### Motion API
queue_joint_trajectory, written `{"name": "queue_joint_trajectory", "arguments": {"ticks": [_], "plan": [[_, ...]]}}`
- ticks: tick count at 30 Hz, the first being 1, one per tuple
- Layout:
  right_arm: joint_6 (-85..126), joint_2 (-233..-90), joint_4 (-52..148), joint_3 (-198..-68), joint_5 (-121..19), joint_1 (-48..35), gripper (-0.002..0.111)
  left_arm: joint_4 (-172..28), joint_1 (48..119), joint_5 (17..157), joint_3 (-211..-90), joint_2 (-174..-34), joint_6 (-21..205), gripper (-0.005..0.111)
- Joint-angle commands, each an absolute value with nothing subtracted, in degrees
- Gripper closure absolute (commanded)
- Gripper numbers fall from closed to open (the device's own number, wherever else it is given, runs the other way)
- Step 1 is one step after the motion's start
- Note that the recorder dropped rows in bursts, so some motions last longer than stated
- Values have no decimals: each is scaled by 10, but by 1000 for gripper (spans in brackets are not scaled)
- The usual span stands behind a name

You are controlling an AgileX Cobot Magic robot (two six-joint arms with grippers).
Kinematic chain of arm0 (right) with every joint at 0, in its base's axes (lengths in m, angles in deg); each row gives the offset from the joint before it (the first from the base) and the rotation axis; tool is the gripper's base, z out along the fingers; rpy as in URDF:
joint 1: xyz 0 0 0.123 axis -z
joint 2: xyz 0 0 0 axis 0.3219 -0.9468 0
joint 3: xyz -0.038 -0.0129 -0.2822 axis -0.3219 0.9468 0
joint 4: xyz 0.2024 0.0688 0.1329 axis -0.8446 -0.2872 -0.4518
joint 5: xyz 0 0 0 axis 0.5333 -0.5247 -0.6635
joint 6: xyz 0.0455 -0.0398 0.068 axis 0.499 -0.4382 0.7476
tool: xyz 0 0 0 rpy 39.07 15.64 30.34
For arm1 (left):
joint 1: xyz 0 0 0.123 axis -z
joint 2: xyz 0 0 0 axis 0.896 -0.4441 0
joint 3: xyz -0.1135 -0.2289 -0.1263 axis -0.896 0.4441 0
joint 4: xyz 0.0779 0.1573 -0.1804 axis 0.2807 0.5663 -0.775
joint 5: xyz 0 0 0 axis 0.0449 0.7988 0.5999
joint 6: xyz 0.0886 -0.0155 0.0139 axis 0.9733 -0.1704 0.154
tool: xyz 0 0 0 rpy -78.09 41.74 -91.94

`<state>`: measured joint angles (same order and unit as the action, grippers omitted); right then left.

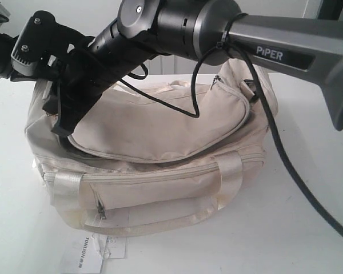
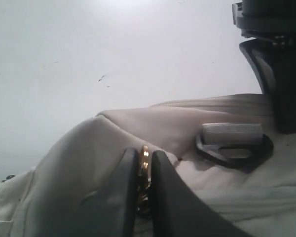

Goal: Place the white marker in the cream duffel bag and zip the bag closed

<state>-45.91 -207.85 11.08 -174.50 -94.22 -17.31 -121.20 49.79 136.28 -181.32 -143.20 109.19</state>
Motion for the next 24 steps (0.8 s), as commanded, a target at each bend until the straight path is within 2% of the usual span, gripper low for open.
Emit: {"name": "queue_joint_trajectory", "arguments": {"ticks": [1,20,22,24], "plan": [[-452,-2064,92,-1746,-1009,-177,108,-1223,489,1312,-1815,-1429,1092,107],[-452,-2064,93,-1746,-994,-177,108,-1217,489,1316,-1815,-1429,1092,106],[-452,-2064,93,-1746,-970,-177,108,-1213,489,1317,-1815,-1429,1092,99],[-452,-2064,93,-1746,-942,-177,108,-1209,489,1317,-1815,-1429,1092,80]]}}
